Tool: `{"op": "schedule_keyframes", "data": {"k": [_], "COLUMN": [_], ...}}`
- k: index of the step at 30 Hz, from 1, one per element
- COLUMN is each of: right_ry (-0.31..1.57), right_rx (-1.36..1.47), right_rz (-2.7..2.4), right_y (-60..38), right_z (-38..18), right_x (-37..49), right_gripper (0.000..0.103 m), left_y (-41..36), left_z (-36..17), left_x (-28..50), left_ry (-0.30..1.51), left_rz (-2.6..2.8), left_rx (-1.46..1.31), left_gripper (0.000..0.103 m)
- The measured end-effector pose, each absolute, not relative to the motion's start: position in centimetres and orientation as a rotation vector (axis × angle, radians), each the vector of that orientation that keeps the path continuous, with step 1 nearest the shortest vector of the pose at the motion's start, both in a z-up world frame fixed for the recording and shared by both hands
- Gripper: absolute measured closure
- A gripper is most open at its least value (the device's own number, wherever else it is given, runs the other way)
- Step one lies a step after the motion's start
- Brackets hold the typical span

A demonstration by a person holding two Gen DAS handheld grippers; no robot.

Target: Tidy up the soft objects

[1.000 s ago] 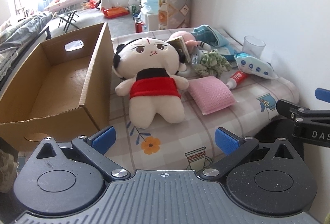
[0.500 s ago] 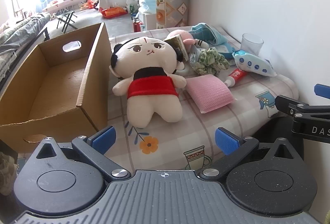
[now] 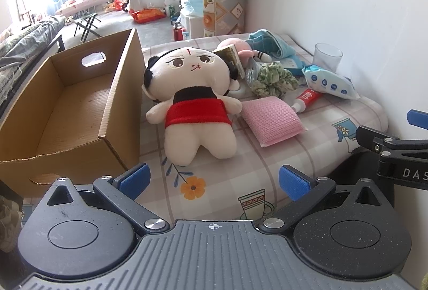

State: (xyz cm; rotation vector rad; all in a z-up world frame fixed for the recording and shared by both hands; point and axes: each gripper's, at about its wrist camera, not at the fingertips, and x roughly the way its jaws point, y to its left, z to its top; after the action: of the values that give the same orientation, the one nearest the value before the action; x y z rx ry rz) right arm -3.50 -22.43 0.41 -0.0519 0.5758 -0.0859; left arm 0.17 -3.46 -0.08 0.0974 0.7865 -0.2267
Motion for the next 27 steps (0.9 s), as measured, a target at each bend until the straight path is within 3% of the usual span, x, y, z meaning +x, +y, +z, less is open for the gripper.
{"op": "schedule_keyframes", "data": {"k": [27], "right_ry": [0.579], "right_rx": [-0.066], "right_rz": [-0.074], "right_y": [-22.17], "right_z": [0.19], "right_x": [-3.37], "right_gripper": [0.0], "left_y": [-3.46], "left_z": [-0.13], "left_x": [0.26], "left_ry": [0.788], "left_rz": [-0.224], "left_rx": [0.096], "left_gripper": [0.0]}}
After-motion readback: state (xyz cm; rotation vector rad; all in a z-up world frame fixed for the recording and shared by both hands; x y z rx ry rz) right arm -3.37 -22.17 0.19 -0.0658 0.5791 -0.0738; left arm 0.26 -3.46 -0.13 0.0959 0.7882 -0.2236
